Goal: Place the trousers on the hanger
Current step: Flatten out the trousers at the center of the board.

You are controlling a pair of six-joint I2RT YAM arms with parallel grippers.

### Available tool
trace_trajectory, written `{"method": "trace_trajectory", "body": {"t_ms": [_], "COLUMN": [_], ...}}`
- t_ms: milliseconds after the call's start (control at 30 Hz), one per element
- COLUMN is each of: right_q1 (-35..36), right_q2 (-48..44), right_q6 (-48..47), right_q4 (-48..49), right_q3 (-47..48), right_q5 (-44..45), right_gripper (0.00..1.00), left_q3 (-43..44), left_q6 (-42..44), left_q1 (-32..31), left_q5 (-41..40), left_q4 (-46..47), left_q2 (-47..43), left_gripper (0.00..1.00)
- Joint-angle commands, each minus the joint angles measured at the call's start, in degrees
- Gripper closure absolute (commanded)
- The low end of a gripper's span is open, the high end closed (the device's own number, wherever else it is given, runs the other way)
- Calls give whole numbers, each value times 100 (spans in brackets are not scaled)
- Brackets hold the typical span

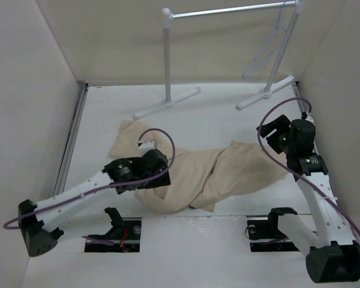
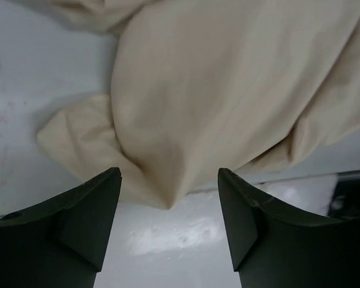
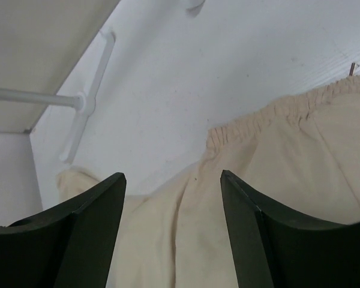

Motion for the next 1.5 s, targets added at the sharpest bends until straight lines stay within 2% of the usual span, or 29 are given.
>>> {"method": "trace_trajectory", "body": {"t_ms": [0, 133, 267, 300, 367, 400, 467, 533, 567, 633, 700, 733, 800, 833, 867, 933, 1000, 1100, 1133, 1167, 1200, 1233, 1267, 1300, 1367, 1433, 1467], "right_q1": [325, 835, 1292, 1407, 1556, 1601, 1619, 1619, 1592, 1531, 1531, 1548, 1548, 1574, 1618, 1706, 1750, 1750, 1724, 1707, 1724, 1750, 1750, 1777, 1934, 2014, 2023], "right_q2": [-273, -615, -844, -879, -976, -1055, -1187, -1301, -1319, -1293, -1223, -1188, -1126, -1108, -1108, -1230, -1424, -1539, -1539, -1530, -1469, -1347, -1241, -1075, -714, -328, -91], "right_q6": [-315, -359, -289, -272, -210, -166, -87, -26, -8, -25, -69, -87, -96, -96, -96, -96, -69, -60, -60, -52, -43, -34, -34, -51, -34, -51, -60], "right_q4": [-22, -251, -356, -409, -471, -523, -602, -673, -673, -647, -638, -629, -638, -646, -681, -795, -910, -1042, -1077, -1042, -972, -876, -788, -596, -148, 300, 511], "right_q3": [-206, -417, -576, -611, -751, -839, -1015, -1217, -1287, -1297, -1192, -1139, -1042, -998, -954, -928, -1015, -1243, -1314, -1384, -1428, -1437, -1420, -1402, -1385, -1385, -1376], "right_q5": [189, 295, 207, 268, 321, 338, 382, 400, 348, 277, 277, 286, 295, 295, 269, 286, 356, 383, 374, 348, 321, 295, 260, 216, 58, 14, 13], "right_gripper": [29, 29, 27, 27, 27, 27, 31, 34, 36, 36, 35, 34, 31, 29, 28, 25, 24, 26, 32, 43, 58, 66, 68, 68, 57, 33, 25], "left_q3": [-294, -592, -979, -1058, -1059, -928, -412, 448, 992, 2178, 3138, 3577, 4639, 5037, 5632, 6050, 5353, 3465, 2963, 2497, 2057, 1670, 1309, 983, 377, -90, -257], "left_q6": [-877, -1301, -1293, -1266, -1240, -1231, -1214, -978, -619, 512, 1551, 1781, 2203, 2310, 2363, 2311, 2355, 2329, 2259, 2163, 2075, 1987, 1873, 1785, 1661, 1521, 1503], "left_q1": [-709, -1106, -905, -809, -659, -597, -431, -45, 340, 1402, 2465, 2906, 3549, 3717, 3884, 3973, 3895, 3851, 3868, 3903, 3947, 4043, 4122, 4167, 4255, 4351, 4421], "left_q5": [-218, -244, -288, -297, -375, -428, -630, -937, -1069, -1018, -747, -615, -359, -402, -411, -420, -560, -631, -613, -613, -639, -596, -543, -439, -140, 167, 326], "left_q4": [-635, -381, 304, 488, 604, 526, 176, -168, -212, 119, 873, 1242, 1518, 1458, 1065, 370, 567, 1463, 1622, 1685, 1686, 1642, 1589, 1545, 1597, 1807, 1974], "left_q2": [692, 1159, 1564, 1617, 1487, 1259, 654, 195, 159, 656, 1568, 2139, 3473, 3959, 4556, 4764, 4222, 2782, 2395, 2034, 1726, 1462, 1276, 1135, 959, 905, 949], "left_gripper": [35, 34, 35, 47, 81, 90, 95, 96, 96, 96, 95, 92, 78, 67, 49, 37, 31, 28, 28, 28, 28, 29, 29, 30, 30, 30, 30]}}
